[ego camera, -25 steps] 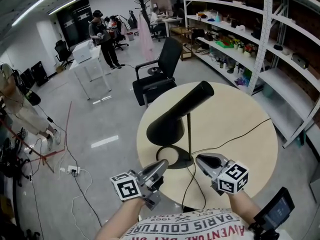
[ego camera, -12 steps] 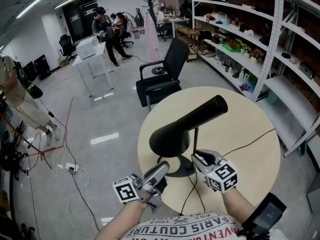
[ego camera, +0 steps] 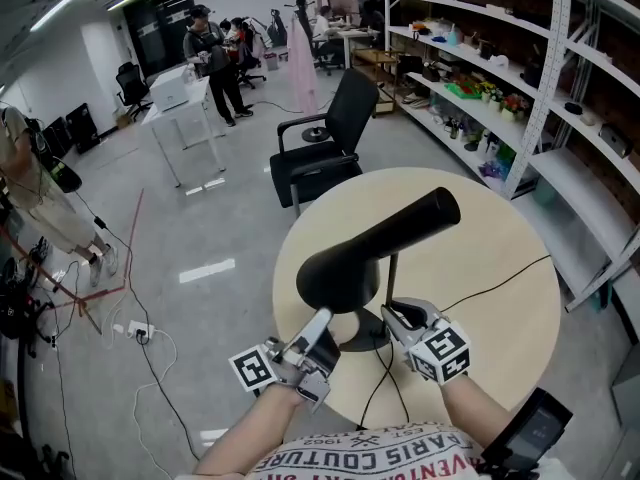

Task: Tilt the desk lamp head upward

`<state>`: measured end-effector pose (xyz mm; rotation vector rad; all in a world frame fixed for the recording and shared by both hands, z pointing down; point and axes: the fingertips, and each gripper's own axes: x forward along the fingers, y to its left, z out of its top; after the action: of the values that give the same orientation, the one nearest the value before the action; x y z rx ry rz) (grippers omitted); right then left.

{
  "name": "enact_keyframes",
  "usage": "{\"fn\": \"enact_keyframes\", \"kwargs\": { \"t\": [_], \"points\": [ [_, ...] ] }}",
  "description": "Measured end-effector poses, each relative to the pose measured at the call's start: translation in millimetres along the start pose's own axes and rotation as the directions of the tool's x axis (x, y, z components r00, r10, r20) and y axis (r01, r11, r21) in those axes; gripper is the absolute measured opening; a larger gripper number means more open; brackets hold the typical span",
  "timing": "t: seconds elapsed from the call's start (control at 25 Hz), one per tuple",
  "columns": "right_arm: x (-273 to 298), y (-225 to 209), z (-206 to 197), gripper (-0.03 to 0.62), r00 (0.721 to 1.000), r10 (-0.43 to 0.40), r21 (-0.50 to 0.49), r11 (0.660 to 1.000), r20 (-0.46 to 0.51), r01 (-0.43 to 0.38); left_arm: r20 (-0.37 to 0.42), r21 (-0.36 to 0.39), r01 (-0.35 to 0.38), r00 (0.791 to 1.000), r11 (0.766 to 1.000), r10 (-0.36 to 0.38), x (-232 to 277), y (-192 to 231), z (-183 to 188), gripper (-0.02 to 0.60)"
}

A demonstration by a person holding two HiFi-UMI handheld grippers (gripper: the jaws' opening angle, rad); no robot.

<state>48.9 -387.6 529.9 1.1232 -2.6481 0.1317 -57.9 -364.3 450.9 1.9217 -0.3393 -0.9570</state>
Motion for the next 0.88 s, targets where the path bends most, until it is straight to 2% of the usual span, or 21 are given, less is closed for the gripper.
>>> {"fn": "enact_keyframes", "kwargs": {
  "t": [0.28, 0.44, 0.6, 0.88],
  "points": [
    [-1.5, 2.2, -0.1, 0.044, 1.0, -0.009, -0.006, 1.0, 0.019, 0.01, 0.048, -0.016, 0.043, 0.998, 0.999, -0.042, 4.8, -4.3, 6.0, 0.132],
    [-1.4, 0.9, 0.0, 0.044, 1.0, -0.011, -0.012, 1.0, 0.021, 0.011, 0.062, -0.013, 0.069, 0.996, 0.998, -0.068, 6.6, -6.9, 8.6, 0.084],
    [-0.1, 1.1, -1.2, 0.044, 0.999, -0.024, -0.017, 1.0, 0.024, 0.024, 0.08, -0.065, 0.122, 0.99, 0.99, -0.117, 6.5, -8.8, 9.5, 0.057],
    [1.1, 2.9, -2.7, 0.044, 1.0, -0.023, -0.018, 1.0, 0.02, 0.024, 0.074, -0.08, 0.128, 0.99, 0.989, -0.122, 4.1, -8.5, 10.2, 0.052]
  ]
}}
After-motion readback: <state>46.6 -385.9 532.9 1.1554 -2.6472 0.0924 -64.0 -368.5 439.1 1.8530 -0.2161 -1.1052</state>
